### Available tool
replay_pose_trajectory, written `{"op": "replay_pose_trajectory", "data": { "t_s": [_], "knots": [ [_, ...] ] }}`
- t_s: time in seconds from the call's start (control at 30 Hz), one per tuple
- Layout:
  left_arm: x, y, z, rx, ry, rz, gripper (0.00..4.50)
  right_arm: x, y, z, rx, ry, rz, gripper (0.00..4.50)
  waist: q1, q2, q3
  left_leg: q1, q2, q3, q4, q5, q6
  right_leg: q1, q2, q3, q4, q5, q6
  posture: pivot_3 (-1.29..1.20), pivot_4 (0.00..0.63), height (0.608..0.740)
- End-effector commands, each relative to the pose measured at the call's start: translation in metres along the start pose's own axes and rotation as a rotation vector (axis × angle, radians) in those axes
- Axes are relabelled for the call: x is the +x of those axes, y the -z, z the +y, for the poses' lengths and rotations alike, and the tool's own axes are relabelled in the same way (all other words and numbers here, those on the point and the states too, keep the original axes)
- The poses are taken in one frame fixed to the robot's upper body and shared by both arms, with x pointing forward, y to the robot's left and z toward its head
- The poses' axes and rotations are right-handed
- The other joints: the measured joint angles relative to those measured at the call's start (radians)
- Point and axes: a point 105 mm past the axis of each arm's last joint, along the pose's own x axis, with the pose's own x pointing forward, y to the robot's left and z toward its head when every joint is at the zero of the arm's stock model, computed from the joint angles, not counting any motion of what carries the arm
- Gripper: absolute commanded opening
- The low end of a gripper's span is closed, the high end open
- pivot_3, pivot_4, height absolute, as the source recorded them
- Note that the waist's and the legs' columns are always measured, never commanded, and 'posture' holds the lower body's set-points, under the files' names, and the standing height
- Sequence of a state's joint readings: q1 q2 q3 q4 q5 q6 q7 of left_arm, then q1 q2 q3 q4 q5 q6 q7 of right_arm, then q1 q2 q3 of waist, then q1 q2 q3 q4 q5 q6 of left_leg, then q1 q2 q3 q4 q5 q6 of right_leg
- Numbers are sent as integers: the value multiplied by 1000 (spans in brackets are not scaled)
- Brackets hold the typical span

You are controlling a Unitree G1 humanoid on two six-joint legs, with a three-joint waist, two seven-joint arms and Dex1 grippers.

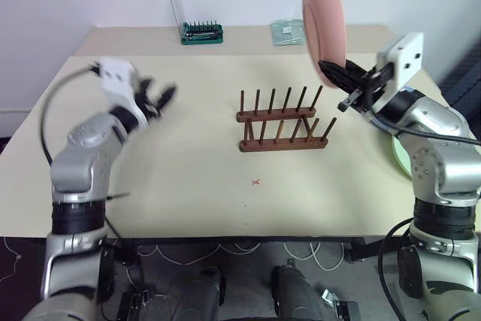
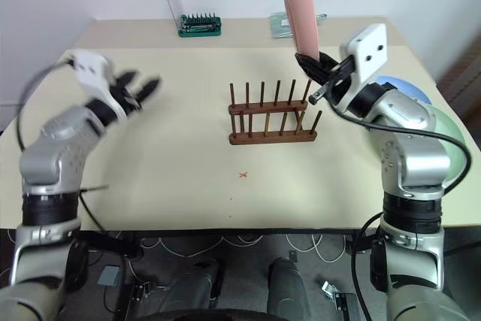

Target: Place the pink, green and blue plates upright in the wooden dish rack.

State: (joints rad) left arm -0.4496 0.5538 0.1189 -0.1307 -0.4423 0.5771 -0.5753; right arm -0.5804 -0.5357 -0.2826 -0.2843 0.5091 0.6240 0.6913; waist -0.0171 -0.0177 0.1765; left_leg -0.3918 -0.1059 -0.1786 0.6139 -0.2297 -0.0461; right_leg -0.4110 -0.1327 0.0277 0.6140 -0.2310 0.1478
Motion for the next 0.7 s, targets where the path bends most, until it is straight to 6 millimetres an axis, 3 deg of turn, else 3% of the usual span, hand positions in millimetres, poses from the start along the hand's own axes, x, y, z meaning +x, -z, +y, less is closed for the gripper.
{"op": "replay_pose_trajectory", "data": {
  "t_s": [0.03, 0.13, 0.3, 0.67, 0.7],
  "knots": [
    [-12, 5, -47, 4, 276, 15, 3015, -12, -11, -2, 152, 5, -44, 0, 0, 2, 1, 0, 0, 0, 0, 0, 0, 0, 0, 0, 0, 0, 0, 0, 150, 740],
    [-15, 14, -63, -15, 357, 42, 3015, -18, -5, -5, 194, 22, -25, 0, 4, 3, 2, 0, 1, 0, 0, 0, 0, 0, 0, 0, 1, 0, -1, 0, 150, 740],
    [-15, 17, -74, -9, 404, 56, 3015, -24, 1, -12, 270, 54, -26, 0, 3, 4, 2, 0, 0, 2, 0, 0, 1, 0, 0, 0, 0, 0, 0, 0, 150, 740],
    [-14, 17, -79, 10, 417, 54, 3015, -27, 32, -24, 400, 124, 60, 0, 4, 4, 2, 0, 0, 2, 0, 0, 1, 0, 0, 0, 0, 0, 0, 0, 150, 740],
    [-14, 18, -80, 10, 417, 53, 3044, -27, 33, -24, 413, 123, 57, 370, 4, 4, 2, 0, 0, 2, 0, 0, 1, 0, 0, 0, 0, 0, 0, 0, 150, 740]
  ]
}}
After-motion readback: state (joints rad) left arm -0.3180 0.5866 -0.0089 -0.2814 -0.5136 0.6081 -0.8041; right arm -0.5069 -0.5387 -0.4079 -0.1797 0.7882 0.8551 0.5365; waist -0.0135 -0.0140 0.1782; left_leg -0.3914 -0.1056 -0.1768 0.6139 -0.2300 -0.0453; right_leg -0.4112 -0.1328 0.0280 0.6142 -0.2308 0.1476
